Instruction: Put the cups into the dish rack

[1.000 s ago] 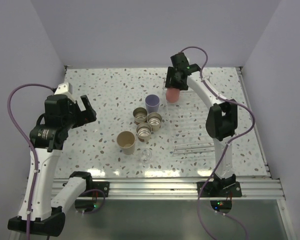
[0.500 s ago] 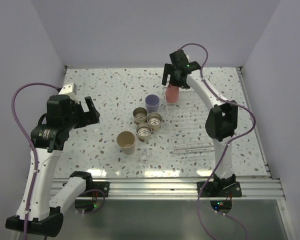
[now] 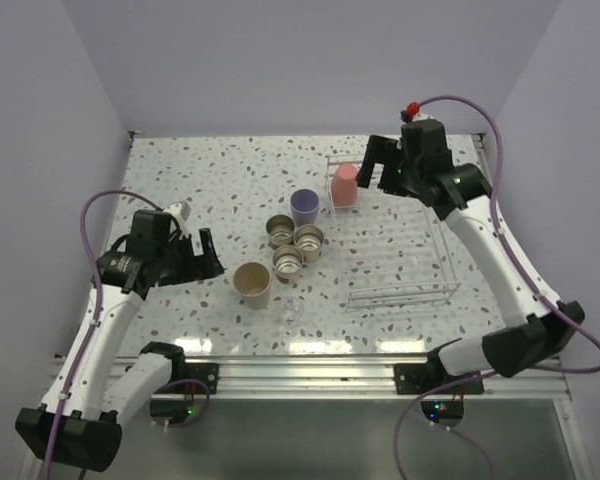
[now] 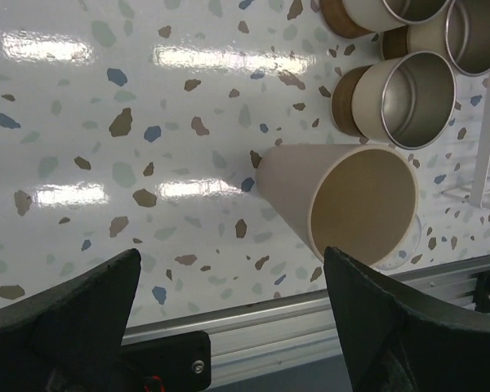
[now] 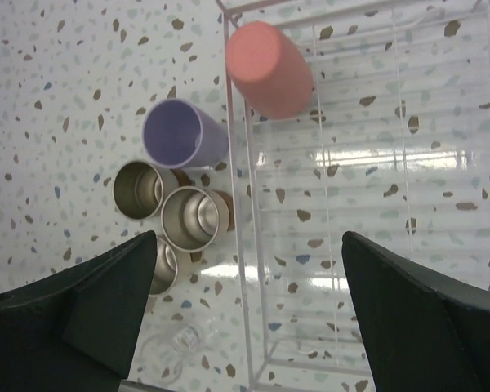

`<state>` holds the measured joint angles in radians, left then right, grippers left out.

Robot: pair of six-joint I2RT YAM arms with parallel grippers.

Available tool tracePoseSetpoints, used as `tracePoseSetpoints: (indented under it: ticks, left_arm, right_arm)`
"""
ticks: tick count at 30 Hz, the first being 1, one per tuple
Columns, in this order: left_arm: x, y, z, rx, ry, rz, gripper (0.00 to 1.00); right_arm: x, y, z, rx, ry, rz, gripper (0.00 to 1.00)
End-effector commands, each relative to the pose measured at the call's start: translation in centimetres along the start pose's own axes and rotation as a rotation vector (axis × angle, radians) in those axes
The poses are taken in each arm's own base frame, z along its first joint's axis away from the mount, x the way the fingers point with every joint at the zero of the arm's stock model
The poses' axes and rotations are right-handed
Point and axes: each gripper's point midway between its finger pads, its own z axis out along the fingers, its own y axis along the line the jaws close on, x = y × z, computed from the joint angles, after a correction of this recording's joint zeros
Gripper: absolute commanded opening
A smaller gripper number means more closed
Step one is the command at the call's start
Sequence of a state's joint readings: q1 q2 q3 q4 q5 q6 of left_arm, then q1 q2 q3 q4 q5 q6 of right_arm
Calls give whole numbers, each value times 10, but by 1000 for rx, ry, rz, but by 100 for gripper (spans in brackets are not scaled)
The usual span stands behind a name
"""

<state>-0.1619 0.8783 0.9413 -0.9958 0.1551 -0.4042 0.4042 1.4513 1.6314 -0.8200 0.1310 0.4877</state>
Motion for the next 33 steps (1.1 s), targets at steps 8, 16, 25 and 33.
tracePoseSetpoints:
  ticks: [8,16,25,33]
  left_arm:
    - [8,-23,29,72,40,-40,91]
    - [4,-41,49,102,35,-30,87]
    - [16,-38,74,27,82,28,68]
    - [20,-35,92,25,102,58,41]
  right_arm:
    - [58,-9,-39,-125,41,19,98]
    - [64,-11,-55,-157,33,-12,98]
    - [71,-16,-51,-143,40,-13,98]
    - [79,-22,-55,-127,60,-25,98]
